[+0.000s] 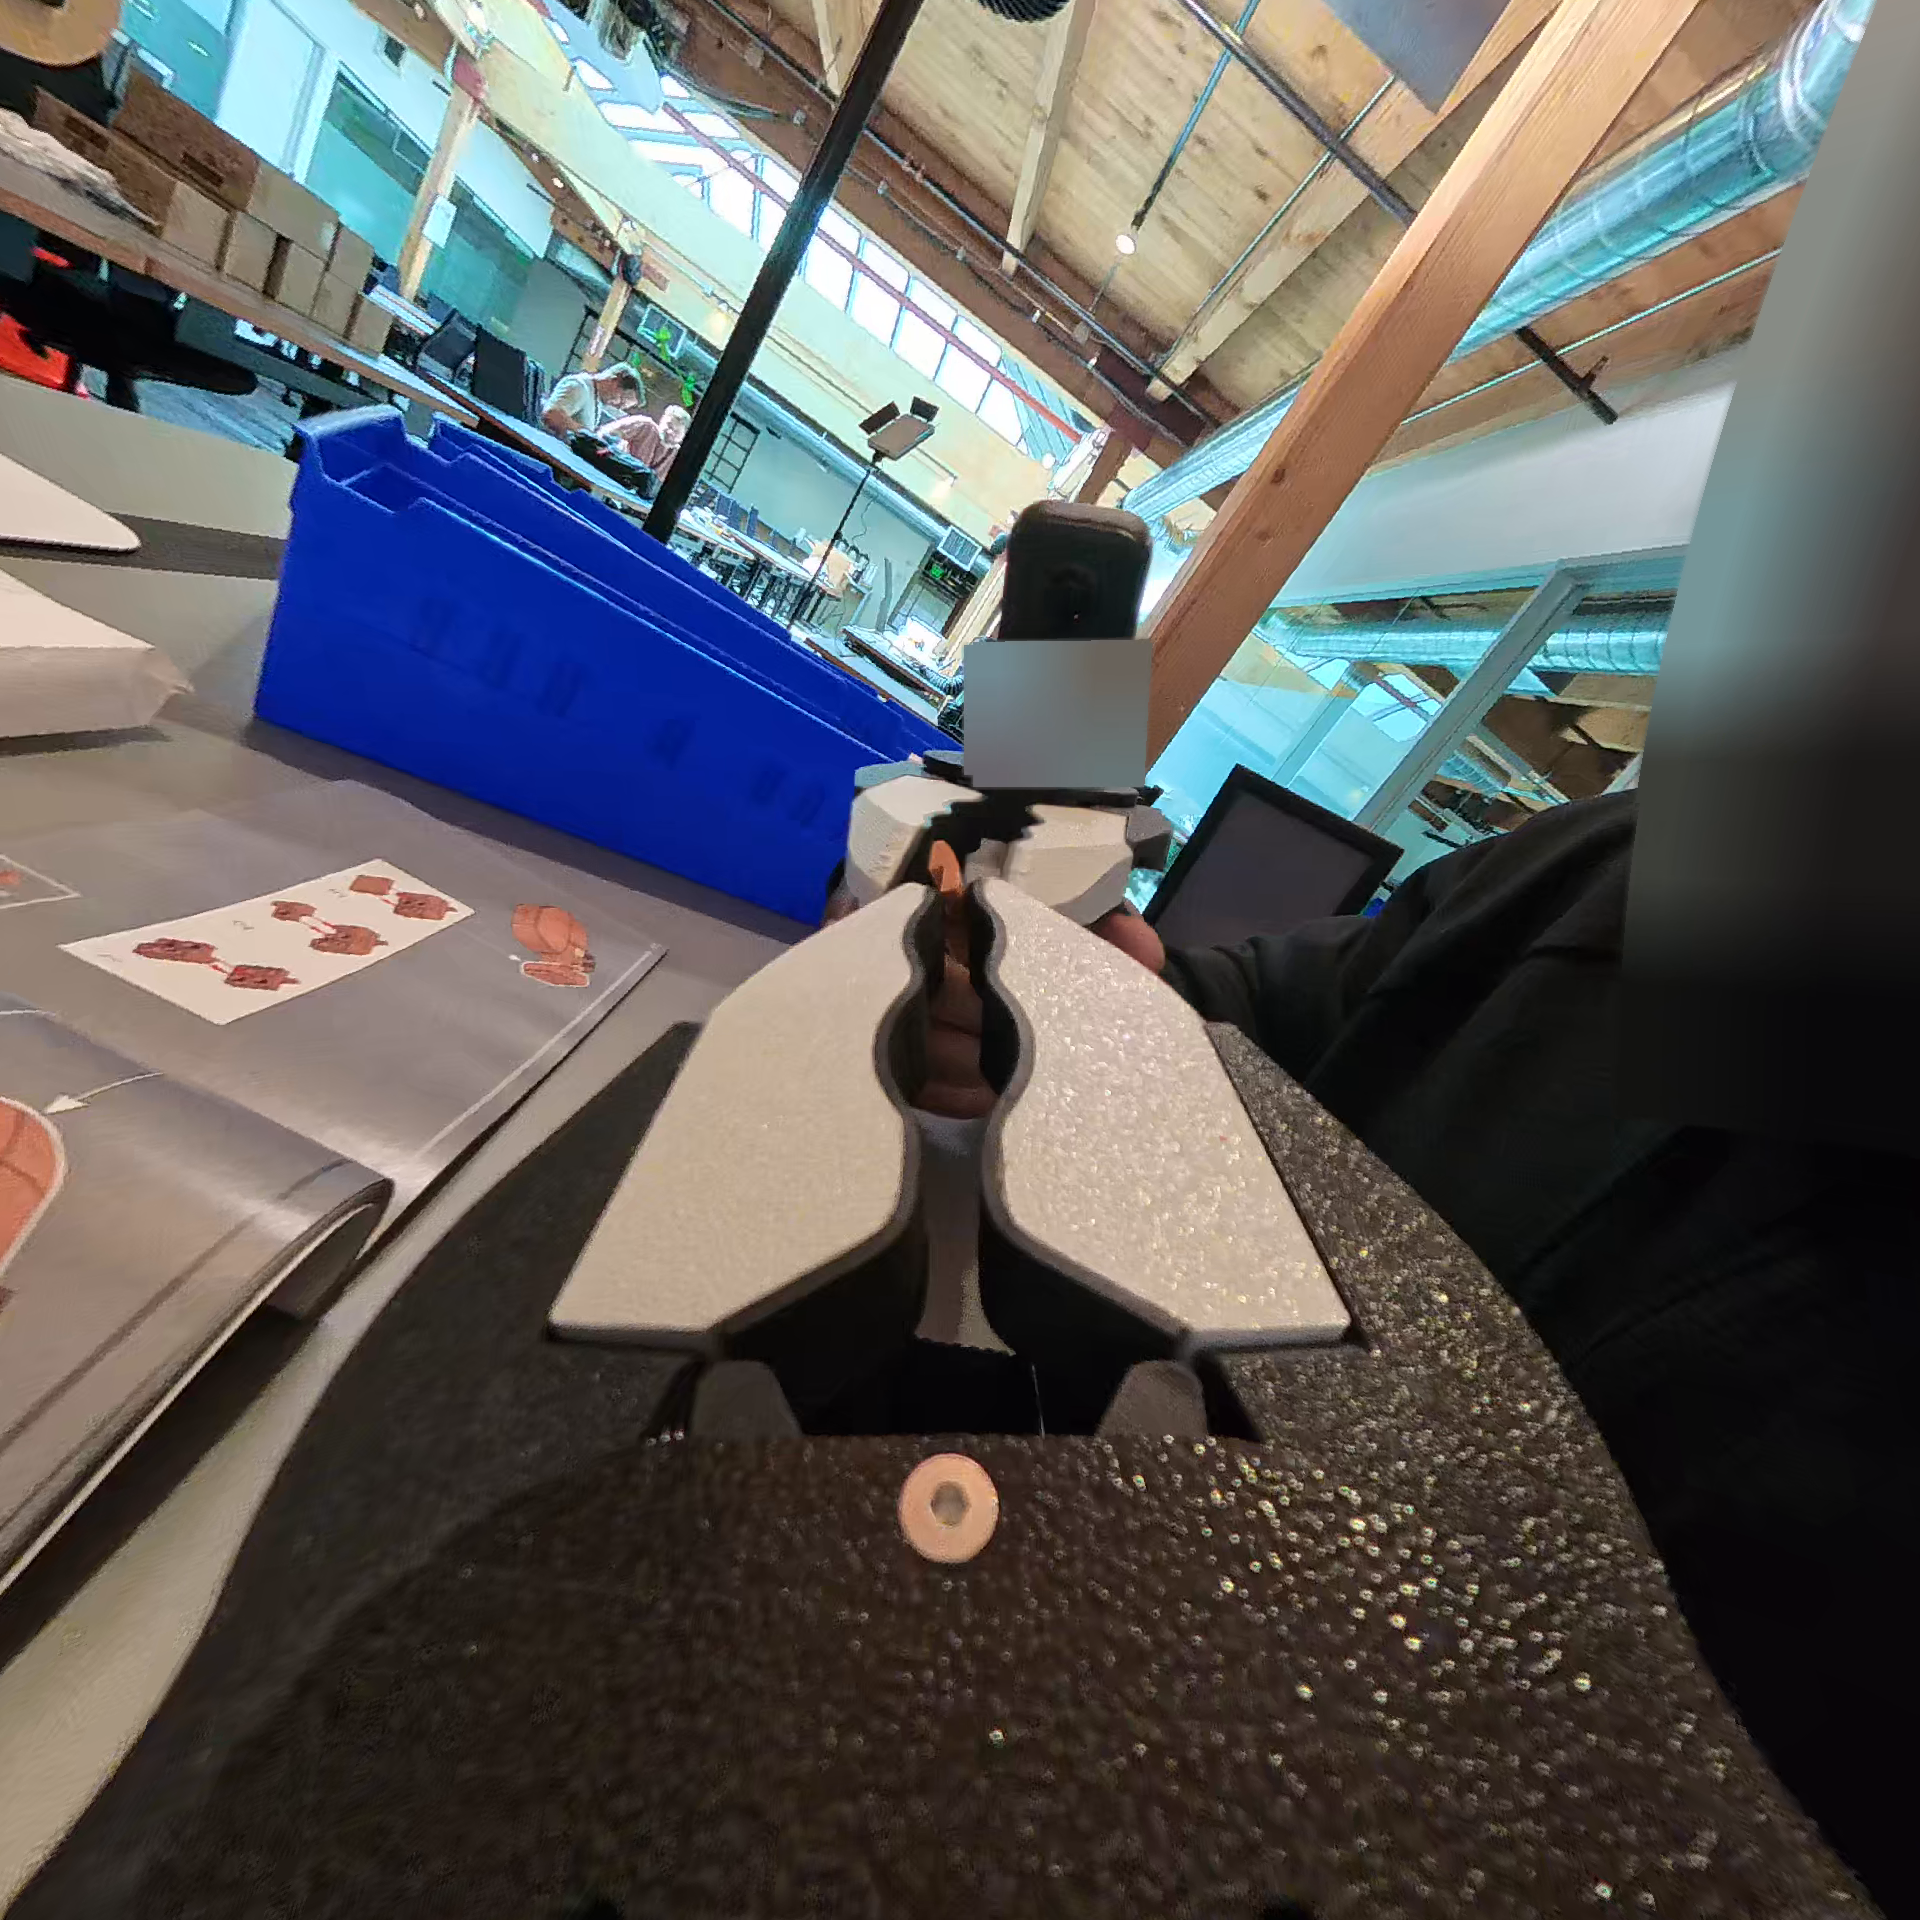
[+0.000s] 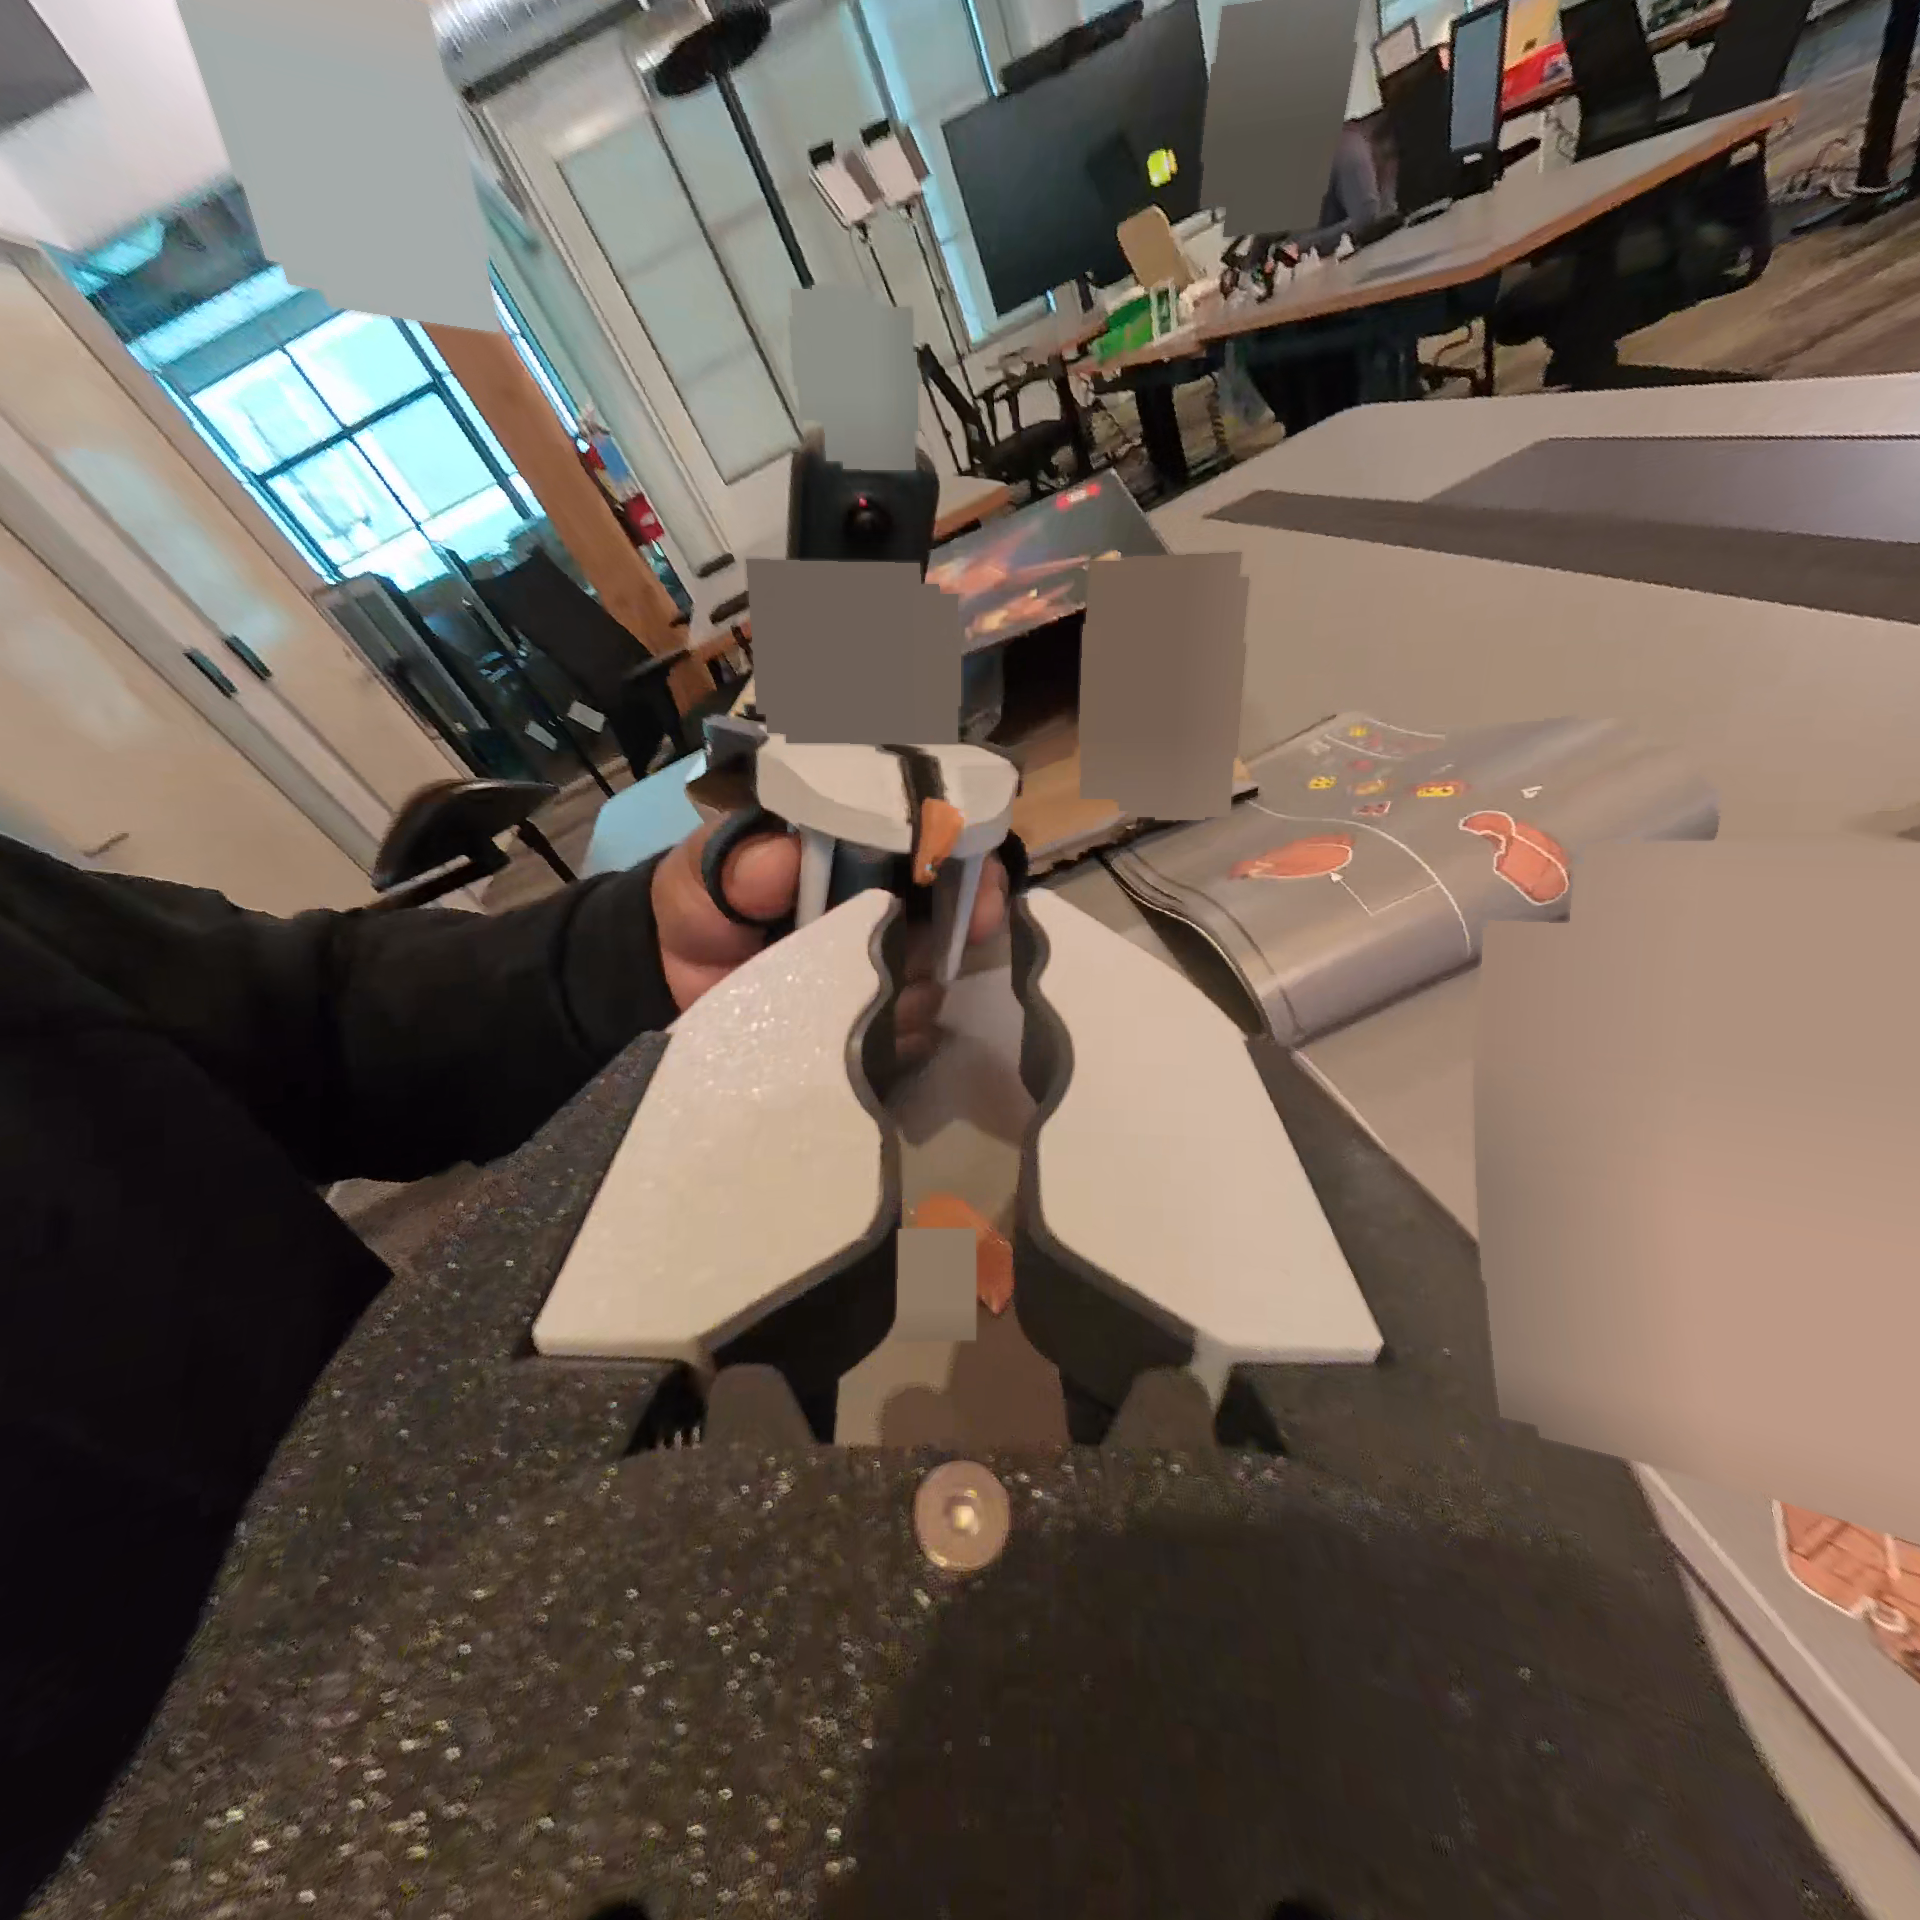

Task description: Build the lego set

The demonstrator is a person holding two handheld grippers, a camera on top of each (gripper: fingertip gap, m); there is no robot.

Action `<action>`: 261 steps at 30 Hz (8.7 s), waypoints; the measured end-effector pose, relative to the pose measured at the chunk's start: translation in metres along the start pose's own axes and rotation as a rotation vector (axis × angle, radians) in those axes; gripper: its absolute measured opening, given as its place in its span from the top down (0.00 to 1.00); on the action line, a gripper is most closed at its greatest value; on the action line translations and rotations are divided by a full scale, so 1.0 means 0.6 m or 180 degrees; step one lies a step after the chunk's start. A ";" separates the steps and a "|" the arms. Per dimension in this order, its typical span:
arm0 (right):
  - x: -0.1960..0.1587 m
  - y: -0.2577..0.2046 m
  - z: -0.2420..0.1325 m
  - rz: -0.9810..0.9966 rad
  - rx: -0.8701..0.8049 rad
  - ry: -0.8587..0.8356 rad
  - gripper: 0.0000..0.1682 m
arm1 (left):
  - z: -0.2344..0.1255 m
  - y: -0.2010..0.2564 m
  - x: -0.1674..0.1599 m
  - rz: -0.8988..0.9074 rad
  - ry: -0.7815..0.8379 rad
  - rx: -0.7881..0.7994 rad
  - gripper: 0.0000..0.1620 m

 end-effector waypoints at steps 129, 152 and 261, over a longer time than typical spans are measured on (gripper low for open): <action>-0.074 0.004 -0.033 0.1023 -0.0210 -0.0556 0.96 | 0.025 -0.003 -0.071 0.3059 -0.2029 0.1359 0.86; -0.078 0.001 -0.031 0.0923 -0.0224 -0.0633 0.96 | -0.037 -0.079 -0.078 0.1608 -0.2421 0.1800 0.86; -0.076 -0.093 0.010 -0.0374 0.0150 -0.0767 1.00 | 0.059 0.176 0.081 0.0572 0.1729 -0.0956 0.60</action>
Point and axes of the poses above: each gripper's, where its closed fingertips meet, z out along the fingers, x out of its top, y = z × x across the jaws, the point moved 3 cm from there along -z, back along the fingers
